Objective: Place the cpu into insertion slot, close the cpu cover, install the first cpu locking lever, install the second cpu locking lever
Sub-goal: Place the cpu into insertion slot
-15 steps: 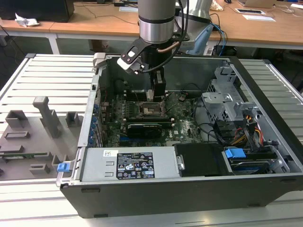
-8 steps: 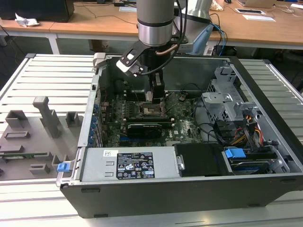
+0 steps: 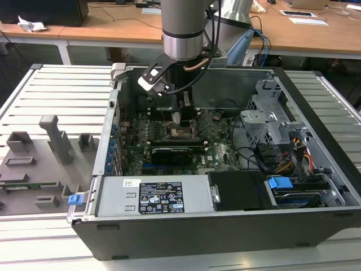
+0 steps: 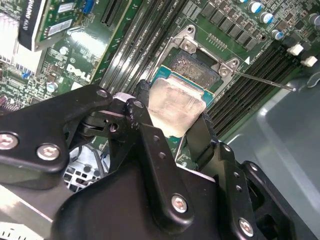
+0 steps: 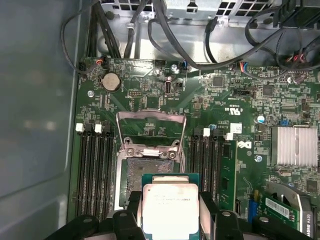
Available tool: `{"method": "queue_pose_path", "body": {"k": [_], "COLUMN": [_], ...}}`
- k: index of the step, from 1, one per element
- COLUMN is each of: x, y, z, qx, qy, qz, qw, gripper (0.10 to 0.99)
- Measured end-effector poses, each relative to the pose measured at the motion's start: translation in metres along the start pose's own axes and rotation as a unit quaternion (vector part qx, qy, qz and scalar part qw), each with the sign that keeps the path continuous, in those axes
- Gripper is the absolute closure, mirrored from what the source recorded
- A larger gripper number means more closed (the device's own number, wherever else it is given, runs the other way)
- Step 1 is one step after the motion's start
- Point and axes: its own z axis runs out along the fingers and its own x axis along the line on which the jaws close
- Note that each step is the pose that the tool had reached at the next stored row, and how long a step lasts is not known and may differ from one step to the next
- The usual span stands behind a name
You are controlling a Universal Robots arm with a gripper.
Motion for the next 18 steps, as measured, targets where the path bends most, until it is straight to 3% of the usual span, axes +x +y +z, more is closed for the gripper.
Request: {"method": "queue_pose_path", "body": {"k": [6, 11, 18], "x": [0.0017, 0.0082, 0.0154], "y": [-0.0026, -0.0034, -0.004], "z": [0.0066, 0.0187, 0.0291], "qx": [0.0, -0.0001, 0.0], "qy": [-0.0003, -0.0008, -0.0023], "qz": [0.002, 0.009, 0.01], "qw": [1.0, 1.0, 1.0], "gripper": [0.545, 0.545, 0.545]}}
